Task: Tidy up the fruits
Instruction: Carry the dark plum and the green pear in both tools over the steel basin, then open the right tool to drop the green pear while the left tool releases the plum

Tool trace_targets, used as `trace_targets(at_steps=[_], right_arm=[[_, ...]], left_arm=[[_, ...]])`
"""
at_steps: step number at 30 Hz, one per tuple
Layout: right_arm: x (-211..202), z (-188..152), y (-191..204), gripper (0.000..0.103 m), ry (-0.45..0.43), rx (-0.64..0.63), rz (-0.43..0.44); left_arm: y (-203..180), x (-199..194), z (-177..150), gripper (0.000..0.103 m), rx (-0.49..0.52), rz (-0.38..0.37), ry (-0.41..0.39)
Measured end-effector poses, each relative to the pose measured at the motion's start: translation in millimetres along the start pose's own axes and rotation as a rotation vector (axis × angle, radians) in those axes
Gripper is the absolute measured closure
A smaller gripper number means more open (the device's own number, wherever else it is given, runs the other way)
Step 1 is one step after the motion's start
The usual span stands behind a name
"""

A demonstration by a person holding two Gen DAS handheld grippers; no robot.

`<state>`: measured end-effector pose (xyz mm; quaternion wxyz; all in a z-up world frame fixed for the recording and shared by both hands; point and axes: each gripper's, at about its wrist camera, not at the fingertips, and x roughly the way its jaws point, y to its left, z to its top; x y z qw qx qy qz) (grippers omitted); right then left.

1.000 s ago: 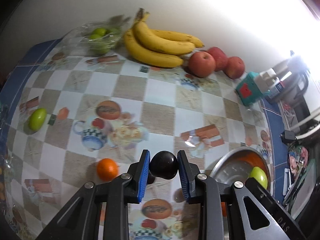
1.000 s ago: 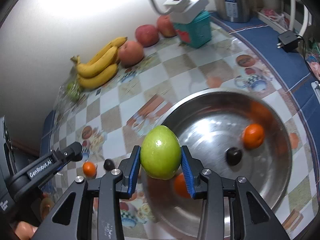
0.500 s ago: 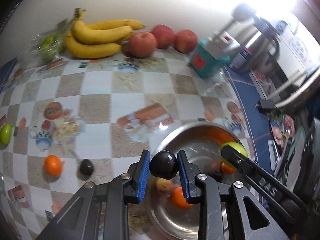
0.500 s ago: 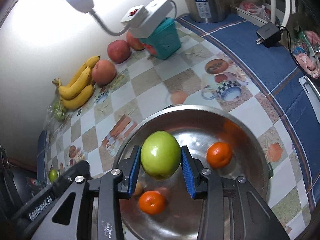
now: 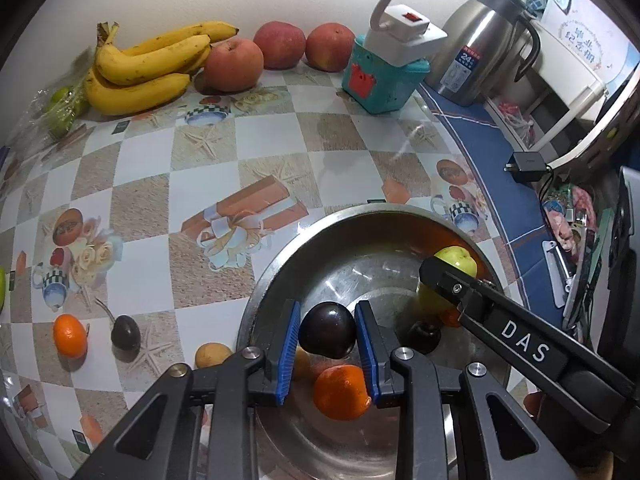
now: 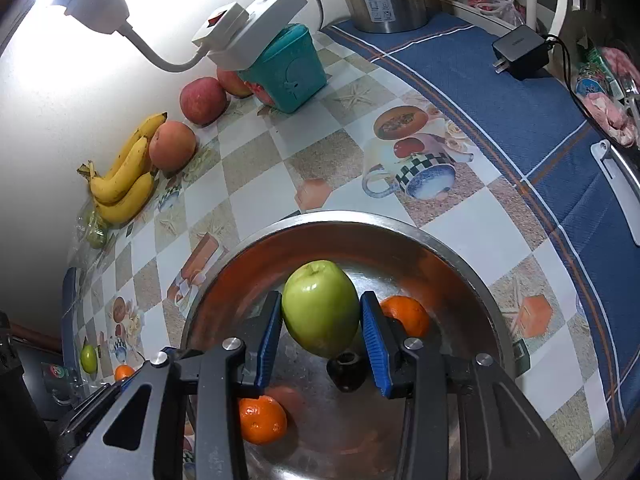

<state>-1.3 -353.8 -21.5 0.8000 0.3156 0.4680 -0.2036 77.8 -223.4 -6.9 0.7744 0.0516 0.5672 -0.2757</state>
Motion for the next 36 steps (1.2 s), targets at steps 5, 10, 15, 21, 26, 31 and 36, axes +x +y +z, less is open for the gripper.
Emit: trace_targets(at_steps=[5,10,15,21,26,31,36], right_arm=[[6,-1,1,0.062,0.016,0.002,0.005],[9,-2,1,0.062,0.028,0.004,-0.006],[10,-3,2,0.060,0.032,-0.001,-0.006],[11,-3,3,0.060,0.036,-0.002,-0.010],[11,-3,2,0.059,0.037,0.003,-0.009],[8,-2,2,0.054,0.031,0.006,-0.010],[2,-2,4,0.052,0.021,-0.001,-0.020]], left_arm=[[-1,11,-2,0.073,0.008,0.014,0.021],[-3,15,-3,0.073,0.015,0.022,0.024],[-4,21,-4,0.073,0.016,0.027,0.032],[-4,26,-5,0.072,0.012,0.032,0.047],[-5,28,-5,0.072,0.013,0.036,0.053],[-3,28,-5,0.071,-0.001,0.036,0.057],[-1,24,-4,0.062,-0.013,0.031,0.048]])
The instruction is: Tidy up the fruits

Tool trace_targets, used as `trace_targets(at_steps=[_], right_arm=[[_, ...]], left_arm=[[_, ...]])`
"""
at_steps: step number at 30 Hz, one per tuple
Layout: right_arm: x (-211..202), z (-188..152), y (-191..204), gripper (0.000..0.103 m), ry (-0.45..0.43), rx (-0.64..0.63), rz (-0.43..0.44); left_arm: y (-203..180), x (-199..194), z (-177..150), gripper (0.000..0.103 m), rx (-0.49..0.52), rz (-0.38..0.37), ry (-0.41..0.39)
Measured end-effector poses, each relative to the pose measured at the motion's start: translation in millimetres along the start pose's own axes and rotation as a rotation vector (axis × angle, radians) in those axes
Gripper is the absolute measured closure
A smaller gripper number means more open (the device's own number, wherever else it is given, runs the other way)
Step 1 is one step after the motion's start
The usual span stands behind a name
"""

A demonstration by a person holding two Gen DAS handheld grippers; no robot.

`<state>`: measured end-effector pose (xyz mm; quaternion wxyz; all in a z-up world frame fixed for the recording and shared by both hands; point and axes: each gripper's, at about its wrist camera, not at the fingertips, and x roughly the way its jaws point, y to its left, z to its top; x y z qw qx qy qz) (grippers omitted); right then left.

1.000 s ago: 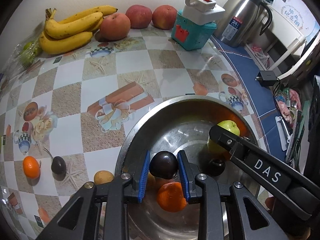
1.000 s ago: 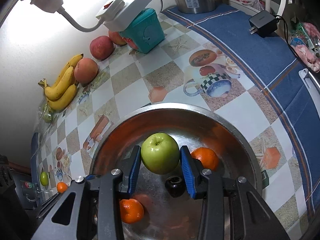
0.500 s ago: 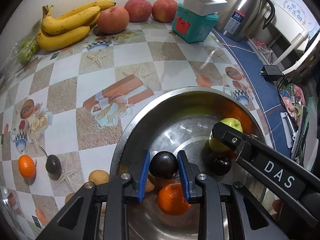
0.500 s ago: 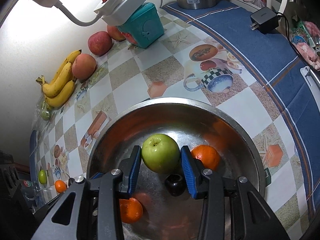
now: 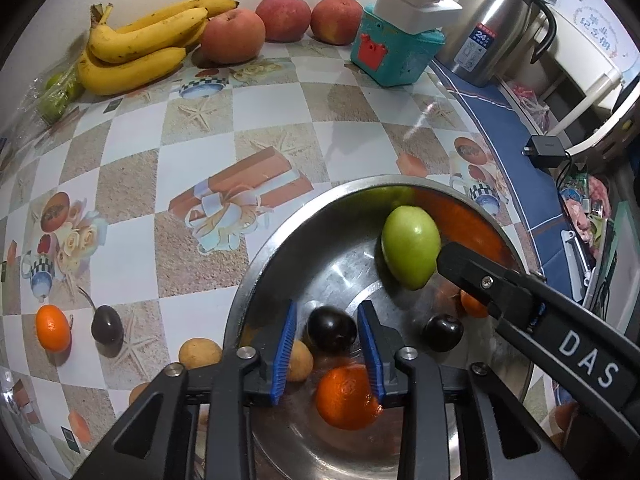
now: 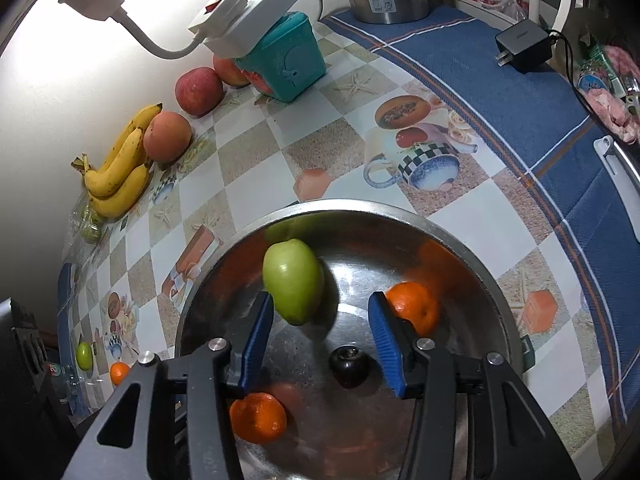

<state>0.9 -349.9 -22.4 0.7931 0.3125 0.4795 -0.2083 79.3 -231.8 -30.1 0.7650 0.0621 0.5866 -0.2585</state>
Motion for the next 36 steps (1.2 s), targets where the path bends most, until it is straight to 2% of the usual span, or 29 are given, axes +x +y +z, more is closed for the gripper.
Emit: trace_targets(at_steps=[2,9,10,13,15,18,21,31,34,36], right_arm=[[-4,0,1,0.052,-0.007,-0.004,-0.002],[-12,1,2,0.050,-0.018,-0.009,-0.009],[-14,0,2,0.048,-0.019,-0.011,-0.012],[-17,0,2,0.033,-0.027,-0.016,-0.025],[-18,1,2,0.030,-0.029,-0.021,-0.028],[-18,0,1,0.024,-0.028,-0.024,-0.040],[-21,0,0,0.024,-0.034,-0.027,-0.043],[-25,-3,-2,0.024,-0.029,-0.029,-0.044],[-26,-6,1,0.024,-0.024,-0.034,-0.036],[-28,-8,3,0.024,-0.021,-0.043,-0.029]], left_arm=[[0,-2,1,0.058,-0.006,-0.005,-0.002],[2,-8,2,0.058,-0.010,0.014,-0.006],[3,-9,2,0.058,-0.014,0.020,-0.005],[8,-12,1,0.051,-0.031,0.024,0.001],[12,-15,0,0.043,-0.045,0.013,0.003],[14,-21,0,0.040,-0.048,0.043,-0.013],[19,-28,1,0.038,-0.068,0.039,-0.025],[56,-46,0,0.032,-0.193,0.094,-0.048],[63,-49,-1,0.028,-0.213,0.110,-0.054],[65,-50,-2,0.022,-0.218,0.122,-0.055]])
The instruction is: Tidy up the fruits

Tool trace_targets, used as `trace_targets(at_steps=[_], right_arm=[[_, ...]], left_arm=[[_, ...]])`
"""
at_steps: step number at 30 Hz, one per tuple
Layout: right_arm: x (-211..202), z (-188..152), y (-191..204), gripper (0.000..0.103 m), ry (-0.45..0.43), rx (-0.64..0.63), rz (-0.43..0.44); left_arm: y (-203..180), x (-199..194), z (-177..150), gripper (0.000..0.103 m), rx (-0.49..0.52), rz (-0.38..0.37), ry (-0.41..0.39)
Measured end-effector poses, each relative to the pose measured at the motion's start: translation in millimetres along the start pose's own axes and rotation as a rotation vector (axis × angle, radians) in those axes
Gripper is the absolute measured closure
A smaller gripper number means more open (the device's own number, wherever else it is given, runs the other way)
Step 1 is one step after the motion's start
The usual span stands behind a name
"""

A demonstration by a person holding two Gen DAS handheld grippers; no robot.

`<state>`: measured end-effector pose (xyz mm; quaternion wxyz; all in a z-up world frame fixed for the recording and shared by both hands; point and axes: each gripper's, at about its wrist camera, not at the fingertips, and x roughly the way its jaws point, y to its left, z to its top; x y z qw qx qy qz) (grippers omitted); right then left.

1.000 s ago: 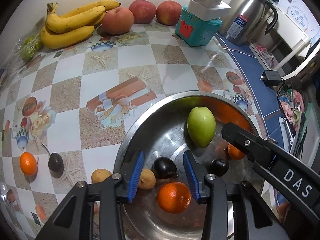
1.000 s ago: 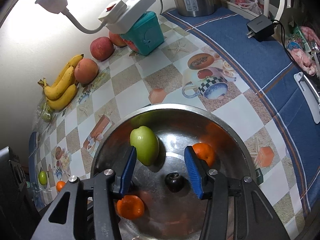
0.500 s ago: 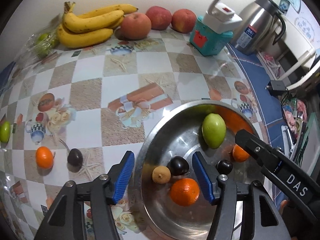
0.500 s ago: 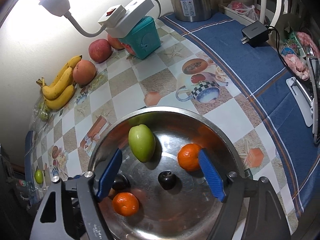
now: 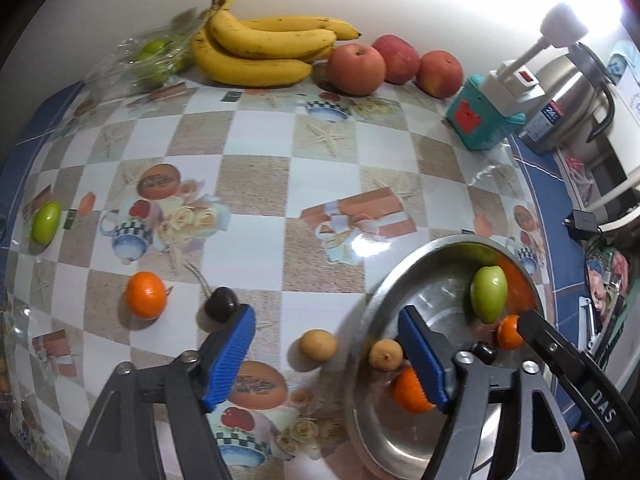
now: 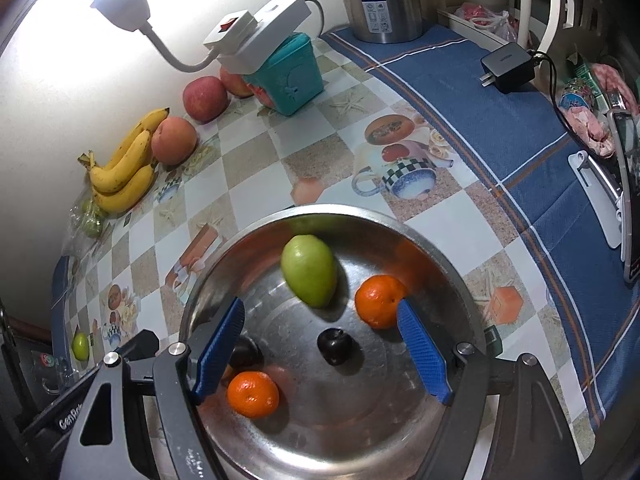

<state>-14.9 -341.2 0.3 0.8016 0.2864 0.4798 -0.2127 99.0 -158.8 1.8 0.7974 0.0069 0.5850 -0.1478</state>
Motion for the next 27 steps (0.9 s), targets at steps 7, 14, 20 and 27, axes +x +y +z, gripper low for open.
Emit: trace_targets(at_steps=[7,14,20,27], right_arm=[[-3,-4,7,0.024,-0.003,-0.034,-0.008],[1,-5,5,0.017,0.004,-0.045,-0.040],[2,-5,4,0.012,-0.001,-0.043,-0.048],[1,-5,4,0.012,-0.005,-0.049,-0.054]], left_arm=[[2,1,-2,0.018,-0.005,0.024,0.008],[17,3,-3,0.000,-0.074,0.135,-0.013],[32,6,-5,0.000,-0.142,0.173,-0.008],[37,12,-8,0.000,-0.184,0.159,0.013]])
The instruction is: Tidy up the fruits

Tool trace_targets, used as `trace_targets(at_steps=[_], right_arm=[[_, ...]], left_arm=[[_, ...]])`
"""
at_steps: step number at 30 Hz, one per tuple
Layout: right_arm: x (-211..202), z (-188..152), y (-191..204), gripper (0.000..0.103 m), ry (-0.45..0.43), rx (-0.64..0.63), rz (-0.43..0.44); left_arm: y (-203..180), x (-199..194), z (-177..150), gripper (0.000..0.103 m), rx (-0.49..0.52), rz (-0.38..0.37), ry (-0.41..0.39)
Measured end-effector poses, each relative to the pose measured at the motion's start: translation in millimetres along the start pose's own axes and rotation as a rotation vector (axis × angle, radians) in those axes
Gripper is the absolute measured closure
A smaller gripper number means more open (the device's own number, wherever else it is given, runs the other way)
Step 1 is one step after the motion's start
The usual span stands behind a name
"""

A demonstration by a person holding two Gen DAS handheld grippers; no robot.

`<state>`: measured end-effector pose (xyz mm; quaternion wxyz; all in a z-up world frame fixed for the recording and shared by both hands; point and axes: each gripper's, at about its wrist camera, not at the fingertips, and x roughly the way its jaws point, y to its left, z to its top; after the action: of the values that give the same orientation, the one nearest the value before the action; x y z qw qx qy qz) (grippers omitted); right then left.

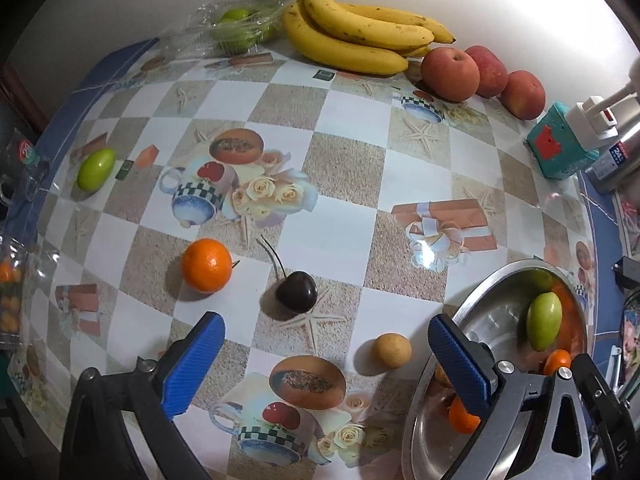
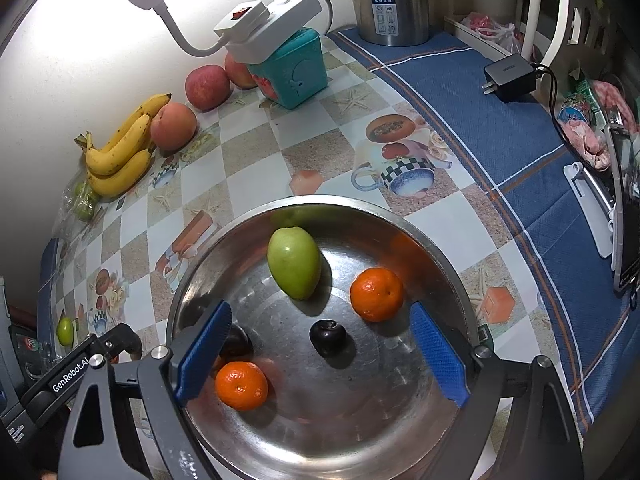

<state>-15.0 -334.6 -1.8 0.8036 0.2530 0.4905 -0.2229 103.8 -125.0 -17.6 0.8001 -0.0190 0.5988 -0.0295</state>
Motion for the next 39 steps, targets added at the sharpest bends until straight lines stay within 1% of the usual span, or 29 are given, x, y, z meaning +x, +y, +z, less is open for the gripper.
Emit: trace_targets(at_steps=[8,13,16,28,36,39], right_arm=[[0,0,3,0.012,-0.004,-0.022,-0.010],[1,-1,3,0.011,-0.004,-0.023,-0.016],[1,-1,3,0.000,-0.001,-0.024,-0.026],[0,-1,4,0.000,-0.009,-0.020,-0.027],[-1,-3,9,0.000,-0.013,-0.030,-0.020],[-1,-4,13,0.000,-0.016,-0.044,-0.023]], left_arm=[[0,0,-1,0.000,-0.008,-0.007,-0.006],[3,0,-1,0.000,-0.020,0.004,-0.010],[3,0,-1,0.000,-0.017,0.004,-0.008],[-4,-3,-2,0.000,0.023,-0.013,-0.006],[2,-13,0,0.000,0.020,-0.043,-0.019],[8,-19,2,0.000,0.004,-0.041,-0.036]])
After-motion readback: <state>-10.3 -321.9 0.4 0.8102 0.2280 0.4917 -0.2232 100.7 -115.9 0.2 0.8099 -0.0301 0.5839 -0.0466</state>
